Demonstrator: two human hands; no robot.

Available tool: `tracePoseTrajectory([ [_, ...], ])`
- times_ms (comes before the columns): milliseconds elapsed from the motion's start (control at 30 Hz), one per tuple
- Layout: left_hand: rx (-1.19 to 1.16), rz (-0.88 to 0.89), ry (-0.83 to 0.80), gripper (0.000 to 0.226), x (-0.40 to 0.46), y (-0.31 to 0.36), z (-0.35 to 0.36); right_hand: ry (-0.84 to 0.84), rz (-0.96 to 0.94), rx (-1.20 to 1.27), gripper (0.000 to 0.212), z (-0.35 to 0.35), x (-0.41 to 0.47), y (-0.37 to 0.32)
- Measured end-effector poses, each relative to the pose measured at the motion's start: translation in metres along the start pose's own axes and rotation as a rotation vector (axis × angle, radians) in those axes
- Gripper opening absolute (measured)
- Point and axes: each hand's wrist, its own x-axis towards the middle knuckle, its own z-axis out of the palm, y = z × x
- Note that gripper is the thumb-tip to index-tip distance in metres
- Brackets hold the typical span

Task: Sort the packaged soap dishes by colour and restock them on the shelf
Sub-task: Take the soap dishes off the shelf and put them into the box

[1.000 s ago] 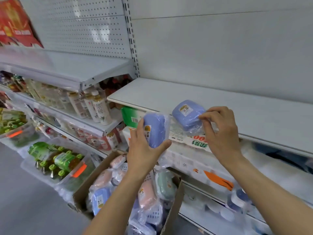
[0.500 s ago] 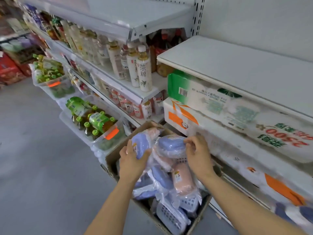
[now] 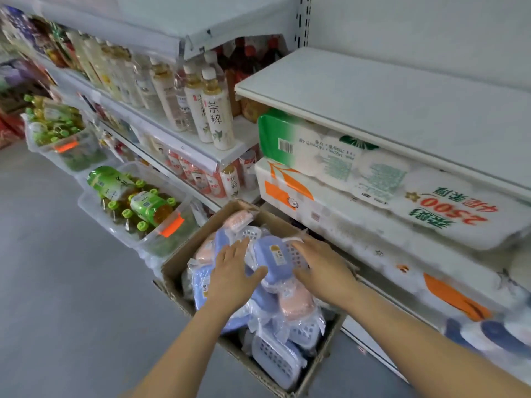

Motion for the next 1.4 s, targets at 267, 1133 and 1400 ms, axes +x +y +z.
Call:
tracePoseTrajectory([
  [267, 0.004, 0.359, 0.292, 0.080, -0.078, 0.154, 0.002, 0.468, 0.002, -0.088, 0.052, -0.122, -0.133, 0.040],
  [1133, -0.166, 1.026, -0.100, 0.084, -0.194, 0.649, 0.189, 0.999, 0.599, 0.076, 0.084, -0.361, -0.527, 0.358],
  [1400, 0.075, 1.202, -0.284, 0.106, -0.128, 0.758, 0.216, 0.861, 0.702, 0.260, 0.126, -0.404, -0.509, 0.433],
])
